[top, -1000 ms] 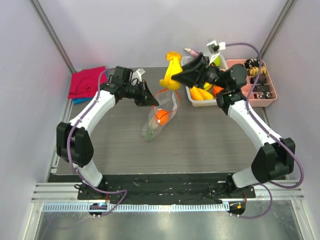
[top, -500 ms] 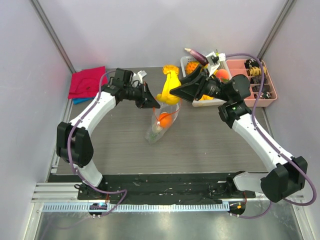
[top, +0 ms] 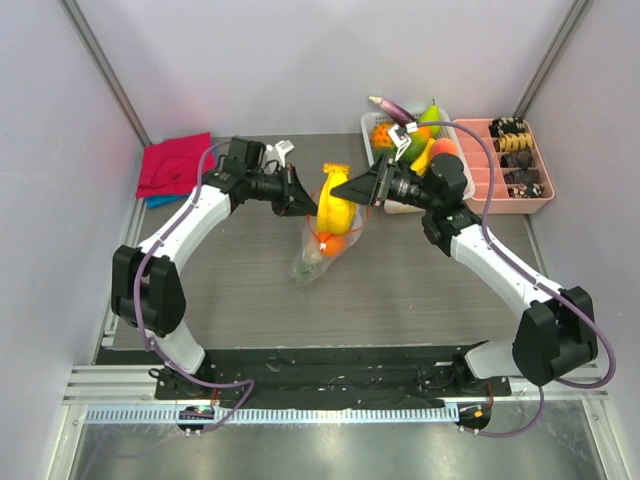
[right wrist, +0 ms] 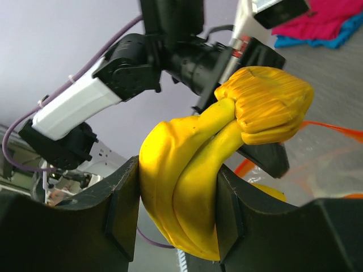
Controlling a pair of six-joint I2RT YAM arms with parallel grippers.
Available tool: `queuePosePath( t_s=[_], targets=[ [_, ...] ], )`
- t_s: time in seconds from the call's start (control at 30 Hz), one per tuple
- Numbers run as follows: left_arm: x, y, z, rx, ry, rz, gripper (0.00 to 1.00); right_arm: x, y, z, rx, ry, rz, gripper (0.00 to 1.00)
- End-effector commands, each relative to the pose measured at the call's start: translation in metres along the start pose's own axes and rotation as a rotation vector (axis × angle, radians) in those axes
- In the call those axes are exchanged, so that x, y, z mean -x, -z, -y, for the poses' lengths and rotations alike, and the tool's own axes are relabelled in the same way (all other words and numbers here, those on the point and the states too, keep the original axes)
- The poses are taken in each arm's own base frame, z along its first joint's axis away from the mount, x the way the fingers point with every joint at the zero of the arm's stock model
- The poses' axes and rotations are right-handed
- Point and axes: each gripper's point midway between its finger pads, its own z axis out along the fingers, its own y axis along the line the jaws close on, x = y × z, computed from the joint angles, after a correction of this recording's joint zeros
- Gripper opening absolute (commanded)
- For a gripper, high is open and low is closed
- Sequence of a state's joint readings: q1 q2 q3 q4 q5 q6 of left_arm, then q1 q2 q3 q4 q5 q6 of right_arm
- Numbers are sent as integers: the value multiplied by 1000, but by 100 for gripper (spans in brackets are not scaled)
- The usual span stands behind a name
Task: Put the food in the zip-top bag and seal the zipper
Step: Place the fake fruit in the zipper food storage bag.
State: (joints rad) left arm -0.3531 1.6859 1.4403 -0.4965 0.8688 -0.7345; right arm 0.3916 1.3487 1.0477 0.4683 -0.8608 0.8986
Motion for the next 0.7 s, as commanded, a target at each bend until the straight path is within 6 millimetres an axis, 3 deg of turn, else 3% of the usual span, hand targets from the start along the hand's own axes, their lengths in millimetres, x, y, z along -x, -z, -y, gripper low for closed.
queuePosePath(
  t_s=[0.0,0.2,0.4,0.67],
  targets=[
    [0,13,28,-79,-70,23,0,0,-5,19,-72,-127,33,1],
    [1,13,28,-75,-65,44,0,-4,-5,36,-123,-318,91,1],
    [1,12,27,-91,-29,79,0,1,3,43,-168,-348,183,1],
    [5,8,27,-125,-1,98,0,50,-3,39,-152,-240,335,1]
  ],
)
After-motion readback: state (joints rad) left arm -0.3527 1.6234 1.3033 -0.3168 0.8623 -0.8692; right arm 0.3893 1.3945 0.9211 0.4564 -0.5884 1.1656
